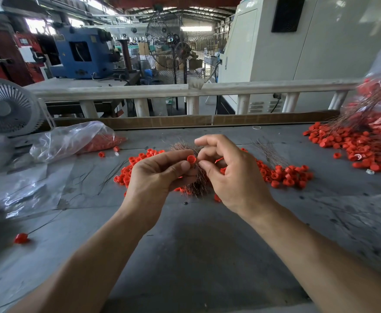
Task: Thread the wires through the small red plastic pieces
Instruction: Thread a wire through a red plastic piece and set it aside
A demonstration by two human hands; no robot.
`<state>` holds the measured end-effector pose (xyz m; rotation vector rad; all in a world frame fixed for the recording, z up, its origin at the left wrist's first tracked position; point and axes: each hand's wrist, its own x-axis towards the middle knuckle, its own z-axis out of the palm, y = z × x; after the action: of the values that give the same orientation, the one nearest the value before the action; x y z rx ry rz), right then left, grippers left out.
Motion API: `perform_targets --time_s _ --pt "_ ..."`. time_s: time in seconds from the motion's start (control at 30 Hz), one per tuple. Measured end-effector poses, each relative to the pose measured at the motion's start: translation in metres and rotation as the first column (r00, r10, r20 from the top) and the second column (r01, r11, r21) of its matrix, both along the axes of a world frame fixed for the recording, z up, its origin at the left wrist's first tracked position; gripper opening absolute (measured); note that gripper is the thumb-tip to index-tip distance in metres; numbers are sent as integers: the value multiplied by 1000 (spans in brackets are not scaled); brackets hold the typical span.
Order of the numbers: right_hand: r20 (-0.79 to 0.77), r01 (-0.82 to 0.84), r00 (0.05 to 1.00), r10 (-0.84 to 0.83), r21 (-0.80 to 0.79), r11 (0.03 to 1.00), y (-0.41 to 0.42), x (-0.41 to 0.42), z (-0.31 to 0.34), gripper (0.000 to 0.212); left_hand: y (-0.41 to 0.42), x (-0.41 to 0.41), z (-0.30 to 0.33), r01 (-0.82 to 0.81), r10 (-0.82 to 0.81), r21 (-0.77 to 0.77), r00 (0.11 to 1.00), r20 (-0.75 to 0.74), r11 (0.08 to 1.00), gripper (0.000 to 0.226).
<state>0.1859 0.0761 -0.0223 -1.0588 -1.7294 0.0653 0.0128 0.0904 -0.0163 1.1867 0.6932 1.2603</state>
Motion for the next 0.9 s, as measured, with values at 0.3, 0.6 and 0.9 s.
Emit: perform_targets --time_s 0.3,0.6,0.9 --pt "3 17 1000 -17 8 1000 0 1 2 39 1 -1 0 19 -19 19 1000 -4 1000 22" --pt "-31 0 1000 -1 -37 999 -1 0 3 39 6 -2 -3 21 -21 16 1000 -20 1000 25" --pt "-185 -76 981 56 -102 992 -2 0 4 48 5 -1 -2 19 -19 30 1000 -2 999 20"
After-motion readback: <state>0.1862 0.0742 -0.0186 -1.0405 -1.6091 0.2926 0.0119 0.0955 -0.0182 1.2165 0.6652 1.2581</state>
